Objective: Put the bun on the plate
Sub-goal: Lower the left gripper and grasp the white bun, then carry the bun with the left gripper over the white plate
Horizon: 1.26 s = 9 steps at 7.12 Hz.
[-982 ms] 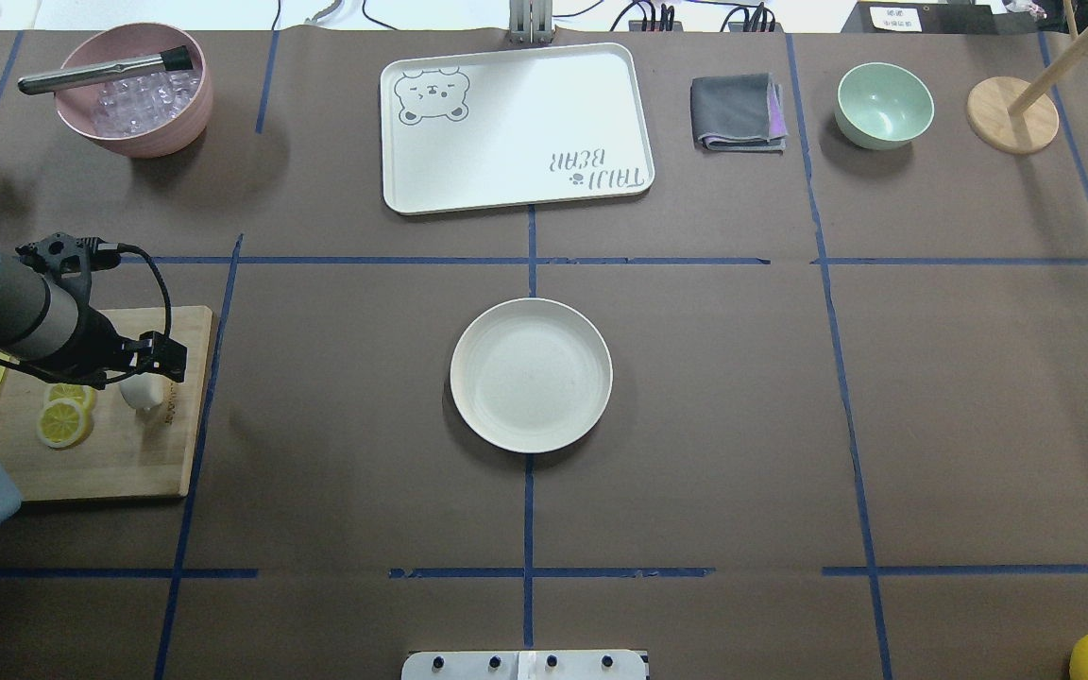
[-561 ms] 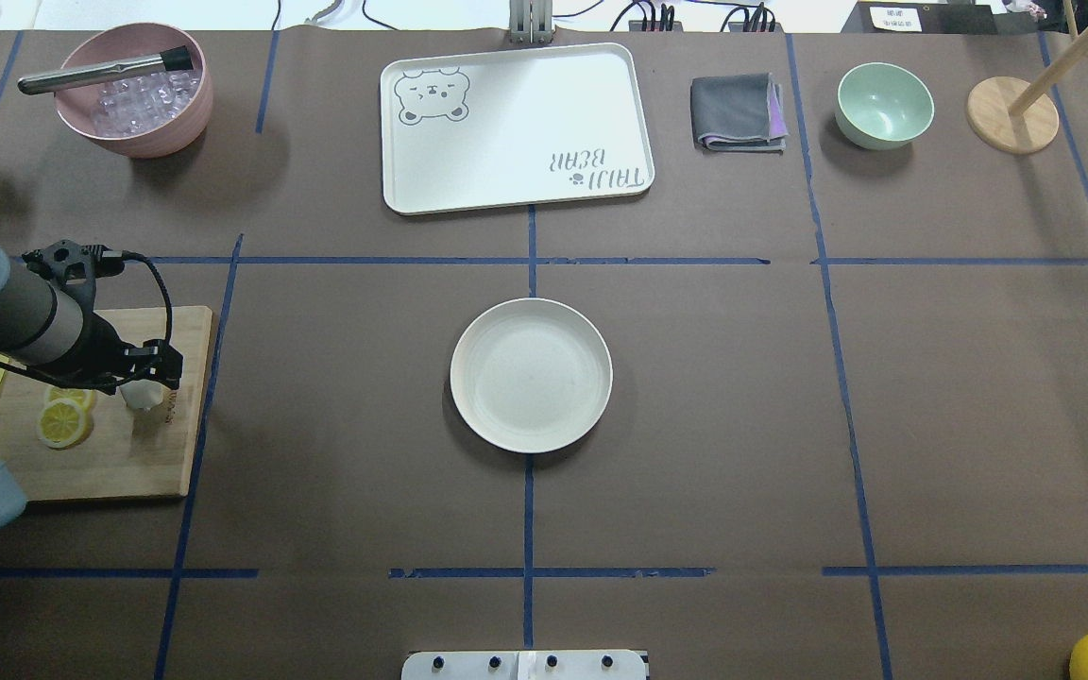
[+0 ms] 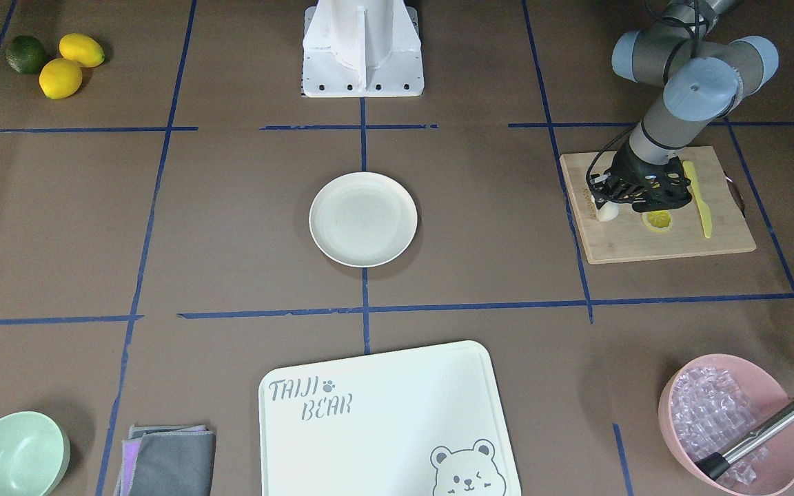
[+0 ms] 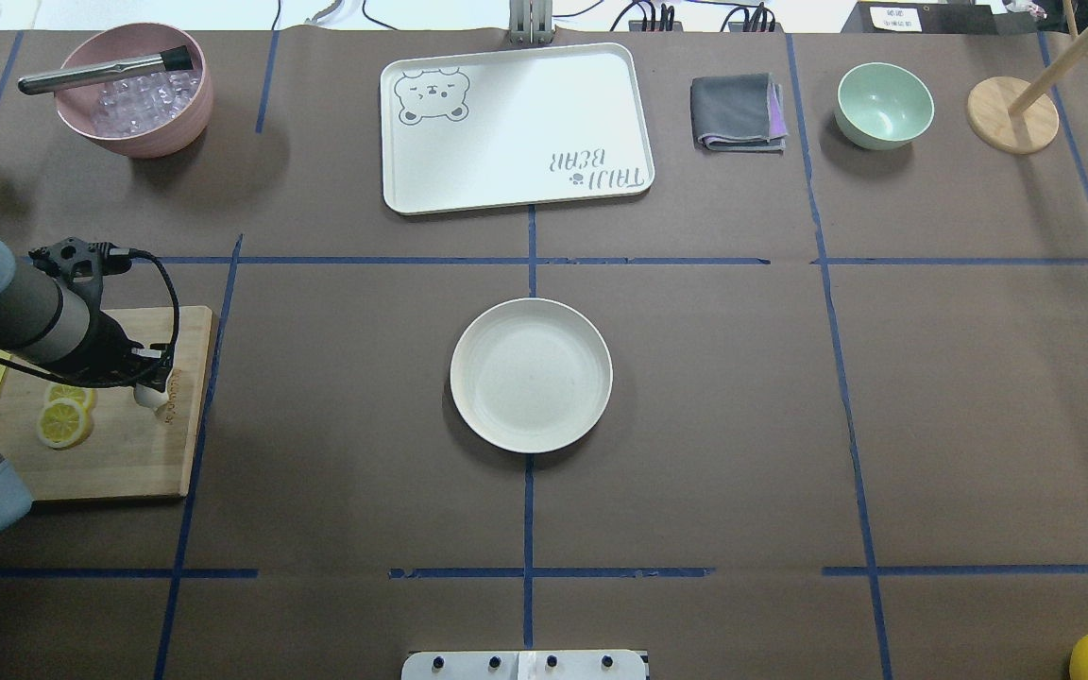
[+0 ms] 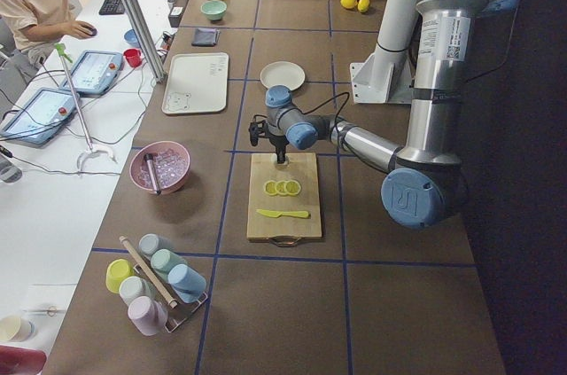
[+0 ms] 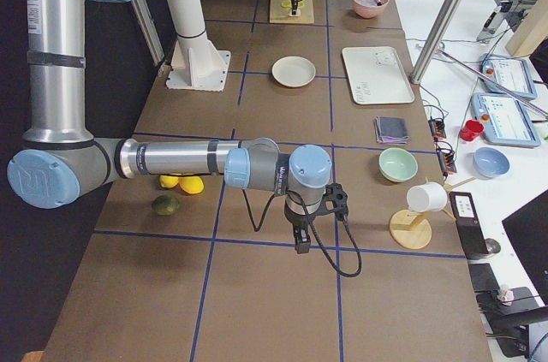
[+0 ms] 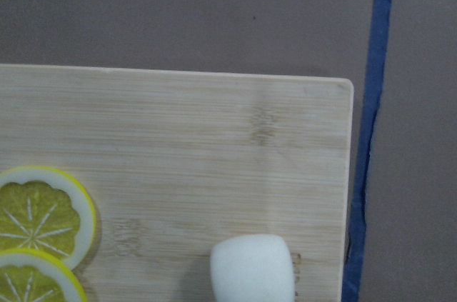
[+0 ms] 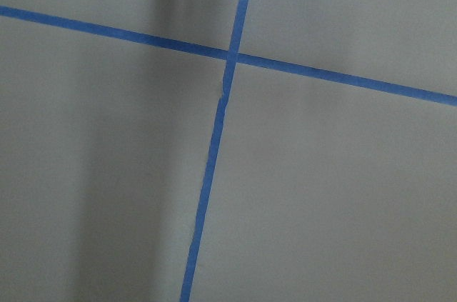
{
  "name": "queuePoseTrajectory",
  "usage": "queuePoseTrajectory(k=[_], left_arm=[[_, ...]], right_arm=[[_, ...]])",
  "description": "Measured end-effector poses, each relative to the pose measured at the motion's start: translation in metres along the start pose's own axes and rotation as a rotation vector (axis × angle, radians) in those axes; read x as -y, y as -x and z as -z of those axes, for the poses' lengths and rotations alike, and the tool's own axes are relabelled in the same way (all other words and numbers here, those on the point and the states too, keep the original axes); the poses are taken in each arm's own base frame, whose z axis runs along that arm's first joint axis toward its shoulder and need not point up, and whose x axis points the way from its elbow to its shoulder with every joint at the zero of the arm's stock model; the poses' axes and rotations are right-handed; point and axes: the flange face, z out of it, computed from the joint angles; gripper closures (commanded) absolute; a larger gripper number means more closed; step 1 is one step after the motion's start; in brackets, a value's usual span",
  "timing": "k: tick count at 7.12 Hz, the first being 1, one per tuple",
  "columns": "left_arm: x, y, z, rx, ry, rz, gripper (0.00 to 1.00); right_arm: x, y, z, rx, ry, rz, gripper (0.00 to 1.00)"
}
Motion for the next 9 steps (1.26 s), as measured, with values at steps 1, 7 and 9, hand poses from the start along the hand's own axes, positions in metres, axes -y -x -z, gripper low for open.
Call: queuePoseTrajectory(k=[1, 7, 9], left_arm=[[0.005, -0.018, 0.006, -0.010, -0.004, -0.005, 0.77], [0.003, -0.290, 0.054, -0.069, 0.004, 0.015, 0.71], [-0.014, -0.383, 0.042, -0.073, -0.028, 0.072, 0.71]], right_arm=[[0.000, 0.000, 0.000, 0.000, 0.000, 0.000, 0.00], [0.000, -0.001, -0.002, 0.001, 0.003, -0.002, 0.00], [-0.001, -0.002, -0.002, 0.001, 0.004, -0.004, 0.00]])
